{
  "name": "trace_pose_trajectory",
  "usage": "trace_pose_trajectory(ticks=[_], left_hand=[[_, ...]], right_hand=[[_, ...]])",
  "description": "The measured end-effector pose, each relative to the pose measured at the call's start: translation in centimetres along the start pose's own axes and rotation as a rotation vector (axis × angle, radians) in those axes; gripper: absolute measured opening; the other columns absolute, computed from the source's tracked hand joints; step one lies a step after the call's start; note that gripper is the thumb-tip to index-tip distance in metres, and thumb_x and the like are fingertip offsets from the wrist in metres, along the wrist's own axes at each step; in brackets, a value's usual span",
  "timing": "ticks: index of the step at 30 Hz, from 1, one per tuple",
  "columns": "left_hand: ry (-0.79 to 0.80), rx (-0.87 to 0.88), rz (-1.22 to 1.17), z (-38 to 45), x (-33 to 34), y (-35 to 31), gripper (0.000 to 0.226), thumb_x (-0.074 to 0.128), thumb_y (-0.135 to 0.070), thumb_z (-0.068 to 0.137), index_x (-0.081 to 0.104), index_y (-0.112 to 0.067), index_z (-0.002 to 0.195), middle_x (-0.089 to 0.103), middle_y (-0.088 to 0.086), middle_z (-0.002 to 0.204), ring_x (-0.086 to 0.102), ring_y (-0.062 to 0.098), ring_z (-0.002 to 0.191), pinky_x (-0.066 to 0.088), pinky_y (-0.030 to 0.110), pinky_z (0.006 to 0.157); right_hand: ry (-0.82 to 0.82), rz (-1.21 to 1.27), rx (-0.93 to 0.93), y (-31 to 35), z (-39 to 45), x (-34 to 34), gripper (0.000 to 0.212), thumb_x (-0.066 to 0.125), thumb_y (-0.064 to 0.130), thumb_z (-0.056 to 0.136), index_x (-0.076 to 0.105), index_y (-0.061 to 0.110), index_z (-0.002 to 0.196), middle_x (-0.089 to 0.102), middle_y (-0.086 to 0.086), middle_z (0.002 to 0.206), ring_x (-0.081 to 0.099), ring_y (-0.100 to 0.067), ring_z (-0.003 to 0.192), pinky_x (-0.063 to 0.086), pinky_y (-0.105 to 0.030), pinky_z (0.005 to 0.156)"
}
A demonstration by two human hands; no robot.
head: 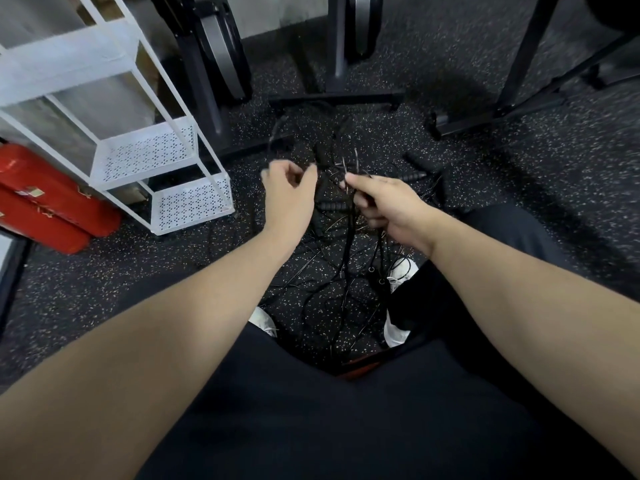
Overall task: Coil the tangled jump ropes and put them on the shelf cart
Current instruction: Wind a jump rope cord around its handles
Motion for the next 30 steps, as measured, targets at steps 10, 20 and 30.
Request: trace_pose_trajectory(ticks=[10,20,30], left_hand=[[0.731,-0.189,0.374,-5.0,4.6,8.2,0.058,0.065,-0.027,0.095,0.040,-0.025,0.148,0.052,-0.004,0.146,0.057,0.009,0.116,0.045,0.025,0.094],[0.814,-0.144,0.648,-3.8,5.9,12.9,0.085,0.073,-0.024,0.093,0.021,-0.027,0.160,0.039,0.006,0.158,0.063,0.024,0.109,0.054,0.038,0.092],[0.780,0.032,0.790,-2.6,7.7,12.4,0.047,0.060,-0.023,0.101,0.049,-0.022,0.147,0.056,0.006,0.147,0.063,0.027,0.114,0.049,0.030,0.089]], right_hand=[[-0.088,0.329,0.058,0.0,0.0,-0.8,0.016,0.063,0.039,0.099,0.071,0.026,0.093,0.048,0.010,0.065,0.017,-0.008,0.051,0.018,-0.022,0.043],[-0.053,0.466,0.077,0.5,-0.2,-0.6,0.017,0.063,0.040,0.099,0.069,0.028,0.088,0.047,0.011,0.064,0.016,-0.007,0.050,0.013,-0.022,0.044],[-0.022,0.512,0.091,0.5,0.3,-0.9,0.019,0.062,0.040,0.099,0.068,0.027,0.085,0.046,0.011,0.063,0.015,-0.007,0.052,0.012,-0.022,0.043]])
Point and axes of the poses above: each hand's wrist, its own z-axis towards the middle knuckle, its own x-axis out of the palm, y = z × x, the point moved 7 cm from there along z, towards the middle knuckle
